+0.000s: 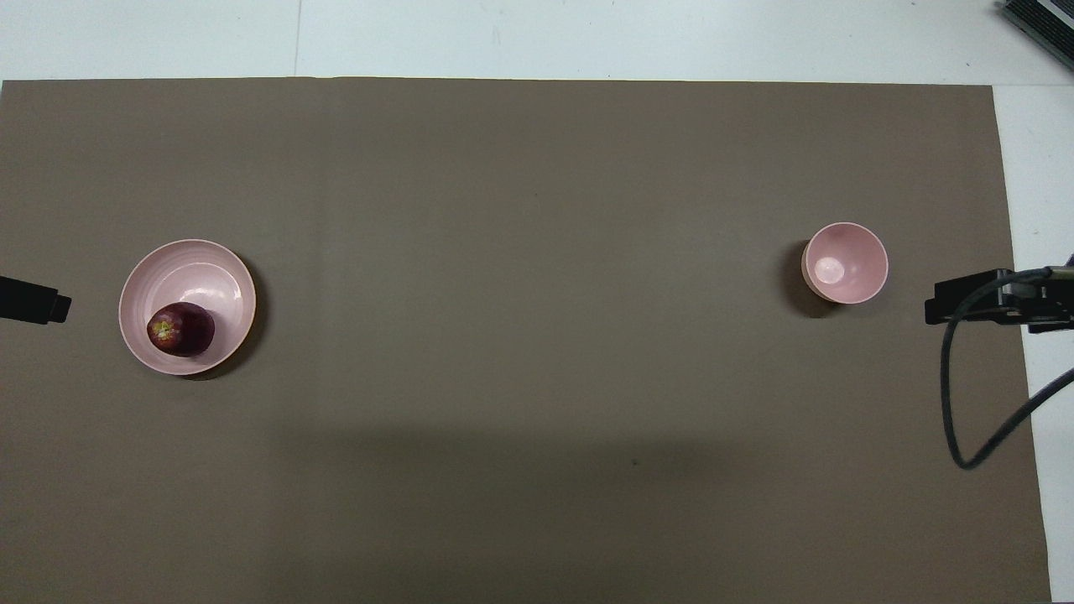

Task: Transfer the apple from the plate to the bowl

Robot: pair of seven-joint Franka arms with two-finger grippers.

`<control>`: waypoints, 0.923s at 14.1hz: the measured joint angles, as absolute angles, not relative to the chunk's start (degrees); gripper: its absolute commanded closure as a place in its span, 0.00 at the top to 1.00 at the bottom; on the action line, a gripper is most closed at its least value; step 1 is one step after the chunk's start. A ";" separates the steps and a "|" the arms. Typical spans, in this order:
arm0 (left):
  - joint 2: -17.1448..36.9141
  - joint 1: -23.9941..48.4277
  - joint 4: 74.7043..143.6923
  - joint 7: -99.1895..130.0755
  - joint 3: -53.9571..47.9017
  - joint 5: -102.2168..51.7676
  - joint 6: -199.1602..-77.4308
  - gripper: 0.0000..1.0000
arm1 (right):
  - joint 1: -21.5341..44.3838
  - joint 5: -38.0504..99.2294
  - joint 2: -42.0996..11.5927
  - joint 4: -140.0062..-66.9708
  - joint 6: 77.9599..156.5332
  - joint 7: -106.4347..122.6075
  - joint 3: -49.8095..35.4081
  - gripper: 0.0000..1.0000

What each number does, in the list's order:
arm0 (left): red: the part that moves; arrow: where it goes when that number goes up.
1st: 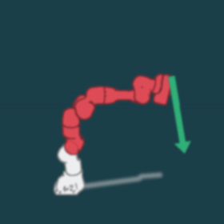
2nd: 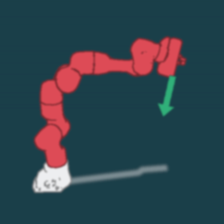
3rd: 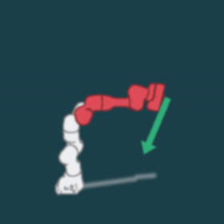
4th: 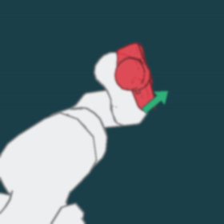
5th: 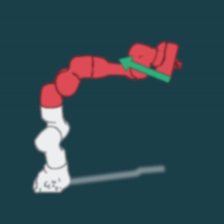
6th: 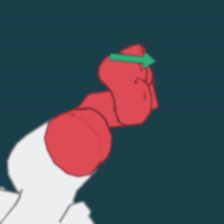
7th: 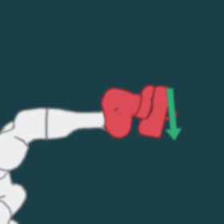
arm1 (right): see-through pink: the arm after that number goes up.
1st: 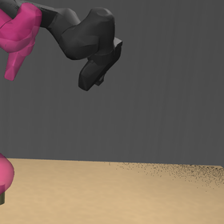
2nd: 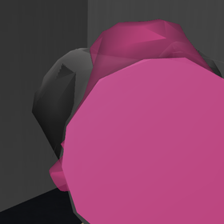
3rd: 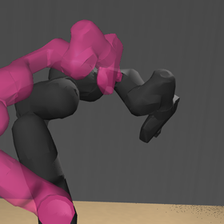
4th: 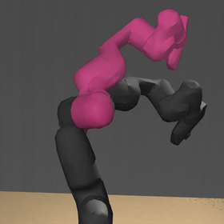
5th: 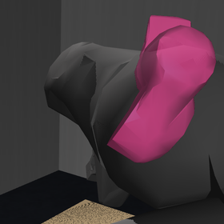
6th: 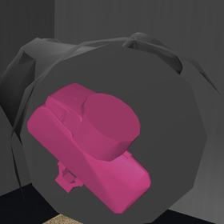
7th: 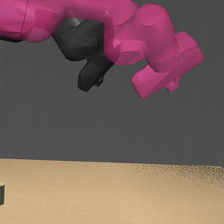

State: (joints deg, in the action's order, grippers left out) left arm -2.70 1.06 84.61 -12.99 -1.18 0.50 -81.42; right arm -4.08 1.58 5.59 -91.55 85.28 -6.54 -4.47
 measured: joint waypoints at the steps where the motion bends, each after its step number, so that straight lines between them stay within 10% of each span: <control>1: -2.70 1.06 84.50 -12.99 -1.19 0.49 -81.28 1.00 | -4.07 1.58 5.59 -91.36 85.20 -6.54 -4.48 1.00; 13: -3.06 0.98 84.25 -12.83 -1.14 0.49 -81.13 1.00 | -3.93 1.58 5.50 -87.89 80.57 -6.54 -4.51 1.00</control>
State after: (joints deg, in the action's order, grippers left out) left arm -3.06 0.98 84.25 -12.83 -1.14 0.49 -81.13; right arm -3.93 1.58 5.50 -87.89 80.57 -6.54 -4.51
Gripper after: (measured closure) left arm 0.000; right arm 0.000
